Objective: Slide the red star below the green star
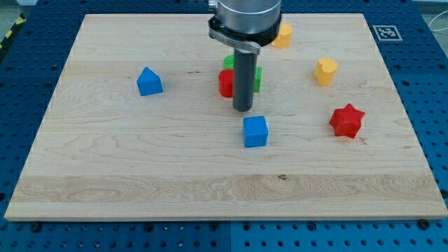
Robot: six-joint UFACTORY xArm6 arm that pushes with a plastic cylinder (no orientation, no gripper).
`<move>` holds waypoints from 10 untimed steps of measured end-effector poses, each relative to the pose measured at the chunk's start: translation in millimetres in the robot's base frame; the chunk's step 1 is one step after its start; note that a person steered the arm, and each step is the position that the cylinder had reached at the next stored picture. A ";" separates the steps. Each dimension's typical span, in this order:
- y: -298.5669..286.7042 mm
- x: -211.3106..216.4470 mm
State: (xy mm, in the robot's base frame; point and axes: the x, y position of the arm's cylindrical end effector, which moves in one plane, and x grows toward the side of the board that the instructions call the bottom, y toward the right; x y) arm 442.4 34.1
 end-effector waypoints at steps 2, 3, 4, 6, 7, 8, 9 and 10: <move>60.2 15.3; 85.4 51.6; 119.4 73.4; 193.6 70.5; 195.6 46.9; 174.6 31.2; 136.0 26.2; 110.8 26.1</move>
State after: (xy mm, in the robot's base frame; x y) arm 468.5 144.9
